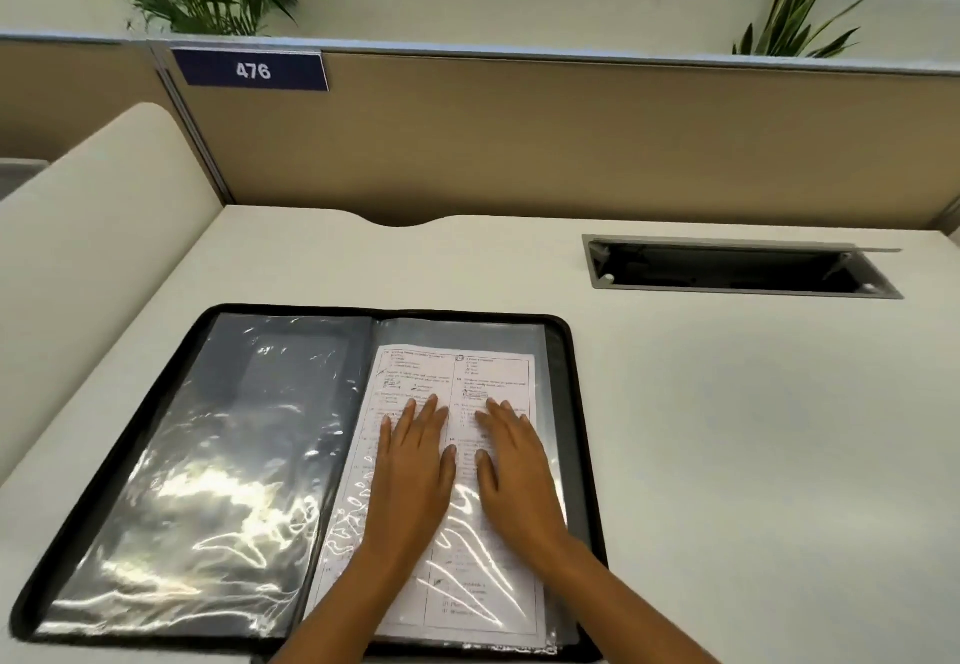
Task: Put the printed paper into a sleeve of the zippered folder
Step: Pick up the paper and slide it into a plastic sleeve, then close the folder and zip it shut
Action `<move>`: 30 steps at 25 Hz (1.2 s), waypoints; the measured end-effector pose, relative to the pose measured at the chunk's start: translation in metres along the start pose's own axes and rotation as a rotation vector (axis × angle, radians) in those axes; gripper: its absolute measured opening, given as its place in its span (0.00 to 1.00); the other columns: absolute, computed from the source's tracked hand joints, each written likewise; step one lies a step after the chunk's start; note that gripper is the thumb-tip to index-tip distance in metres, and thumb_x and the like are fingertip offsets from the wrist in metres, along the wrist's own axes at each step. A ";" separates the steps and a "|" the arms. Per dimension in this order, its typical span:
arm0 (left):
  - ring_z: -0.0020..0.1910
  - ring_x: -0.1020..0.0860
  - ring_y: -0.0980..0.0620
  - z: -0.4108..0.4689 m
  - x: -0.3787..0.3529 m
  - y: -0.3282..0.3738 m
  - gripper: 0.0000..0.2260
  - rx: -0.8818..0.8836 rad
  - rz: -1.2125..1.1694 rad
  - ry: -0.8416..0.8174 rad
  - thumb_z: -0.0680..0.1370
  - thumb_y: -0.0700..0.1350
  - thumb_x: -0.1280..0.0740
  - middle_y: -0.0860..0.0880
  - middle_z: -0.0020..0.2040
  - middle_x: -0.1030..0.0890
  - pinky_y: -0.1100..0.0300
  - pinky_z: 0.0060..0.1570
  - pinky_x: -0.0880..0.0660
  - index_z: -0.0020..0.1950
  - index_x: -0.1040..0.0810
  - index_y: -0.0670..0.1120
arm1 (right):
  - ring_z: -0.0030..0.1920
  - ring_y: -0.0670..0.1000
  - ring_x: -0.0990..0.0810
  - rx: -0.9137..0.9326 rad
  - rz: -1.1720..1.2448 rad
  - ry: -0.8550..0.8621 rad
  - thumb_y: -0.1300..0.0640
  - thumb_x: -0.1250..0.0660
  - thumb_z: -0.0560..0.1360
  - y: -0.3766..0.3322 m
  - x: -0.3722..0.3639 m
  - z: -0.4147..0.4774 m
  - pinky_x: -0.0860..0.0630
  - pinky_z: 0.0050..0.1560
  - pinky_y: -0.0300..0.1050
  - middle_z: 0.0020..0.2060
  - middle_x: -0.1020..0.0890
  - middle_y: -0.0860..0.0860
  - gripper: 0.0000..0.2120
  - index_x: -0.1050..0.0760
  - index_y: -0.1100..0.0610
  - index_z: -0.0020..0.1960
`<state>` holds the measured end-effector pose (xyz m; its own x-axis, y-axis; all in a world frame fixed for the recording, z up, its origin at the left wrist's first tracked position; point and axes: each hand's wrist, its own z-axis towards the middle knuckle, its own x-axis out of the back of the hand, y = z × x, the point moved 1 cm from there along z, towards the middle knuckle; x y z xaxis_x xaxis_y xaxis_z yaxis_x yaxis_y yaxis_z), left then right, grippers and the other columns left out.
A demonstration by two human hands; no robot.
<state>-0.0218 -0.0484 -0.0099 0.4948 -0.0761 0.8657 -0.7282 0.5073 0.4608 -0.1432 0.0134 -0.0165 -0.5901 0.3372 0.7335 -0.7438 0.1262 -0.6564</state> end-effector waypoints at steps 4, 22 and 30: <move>0.76 0.42 0.48 -0.048 0.005 0.010 0.21 -0.042 0.046 -0.025 0.81 0.46 0.41 0.48 0.75 0.36 0.52 0.75 0.56 0.74 0.36 0.46 | 0.75 0.42 0.49 -0.020 -0.055 0.026 0.57 0.44 0.80 -0.013 0.002 -0.052 0.59 0.74 0.35 0.74 0.41 0.45 0.22 0.38 0.51 0.73; 0.71 0.43 0.33 -0.146 0.059 -0.009 0.28 0.922 -0.353 0.554 0.74 0.39 0.30 0.36 0.75 0.46 0.40 0.70 0.40 0.70 0.38 0.38 | 0.73 0.57 0.37 0.034 -0.362 0.107 0.51 0.41 0.79 -0.002 0.021 -0.125 0.40 0.73 0.53 0.72 0.32 0.52 0.20 0.33 0.46 0.71; 0.54 0.24 0.43 -0.146 0.084 -0.042 0.21 1.304 -1.138 1.035 0.75 0.39 0.35 0.42 0.60 0.25 0.48 0.55 0.25 0.67 0.35 0.42 | 0.72 0.58 0.34 0.041 -0.365 0.116 0.49 0.48 0.79 -0.005 0.024 -0.127 0.35 0.70 0.55 0.70 0.29 0.53 0.21 0.31 0.47 0.70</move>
<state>0.1195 0.0488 0.0149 0.5747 0.8159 -0.0636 0.4463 -0.2474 0.8600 -0.1138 0.1394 -0.0175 -0.2466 0.3804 0.8913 -0.9118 0.2204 -0.3463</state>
